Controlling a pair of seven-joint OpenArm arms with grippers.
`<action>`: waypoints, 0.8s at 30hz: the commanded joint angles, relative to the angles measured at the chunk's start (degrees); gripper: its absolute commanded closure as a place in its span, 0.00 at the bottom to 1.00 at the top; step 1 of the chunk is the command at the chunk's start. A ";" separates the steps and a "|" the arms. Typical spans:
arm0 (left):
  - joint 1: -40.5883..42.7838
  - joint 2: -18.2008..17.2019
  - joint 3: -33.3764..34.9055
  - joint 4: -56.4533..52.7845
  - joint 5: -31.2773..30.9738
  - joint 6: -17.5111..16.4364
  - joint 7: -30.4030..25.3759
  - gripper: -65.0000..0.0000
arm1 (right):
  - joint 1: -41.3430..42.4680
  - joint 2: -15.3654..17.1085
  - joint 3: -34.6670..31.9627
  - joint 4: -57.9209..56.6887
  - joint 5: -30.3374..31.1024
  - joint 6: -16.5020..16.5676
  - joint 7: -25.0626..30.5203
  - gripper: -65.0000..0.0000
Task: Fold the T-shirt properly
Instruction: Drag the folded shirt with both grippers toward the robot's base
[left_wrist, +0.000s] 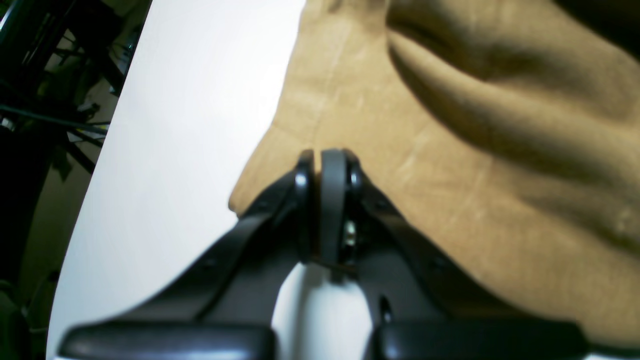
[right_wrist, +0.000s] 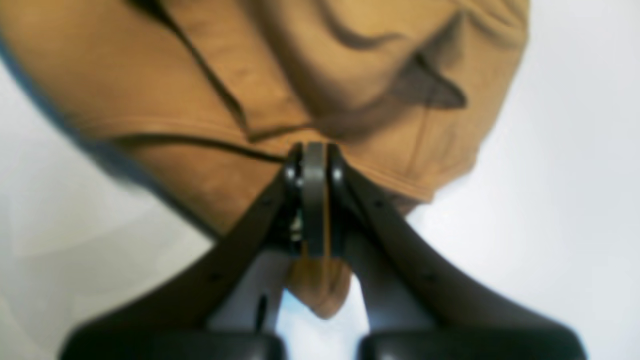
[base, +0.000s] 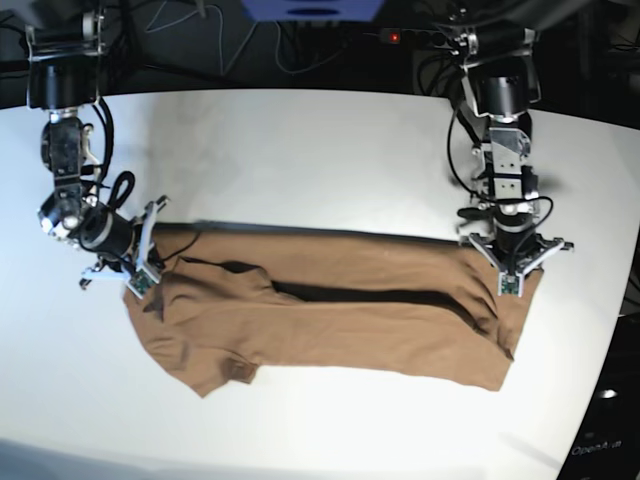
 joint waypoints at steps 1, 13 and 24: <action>0.00 0.34 0.19 0.05 -0.01 -1.74 2.13 0.96 | 1.01 0.79 0.44 -0.08 0.49 -0.27 1.01 1.00; 1.32 0.34 0.19 0.05 -0.27 -1.74 2.04 0.96 | -1.10 0.96 4.66 -7.99 0.49 -0.27 7.16 1.00; 9.67 3.42 0.19 10.08 -0.27 -1.91 2.30 0.96 | -8.31 1.49 10.99 -7.64 0.40 -0.27 11.03 1.00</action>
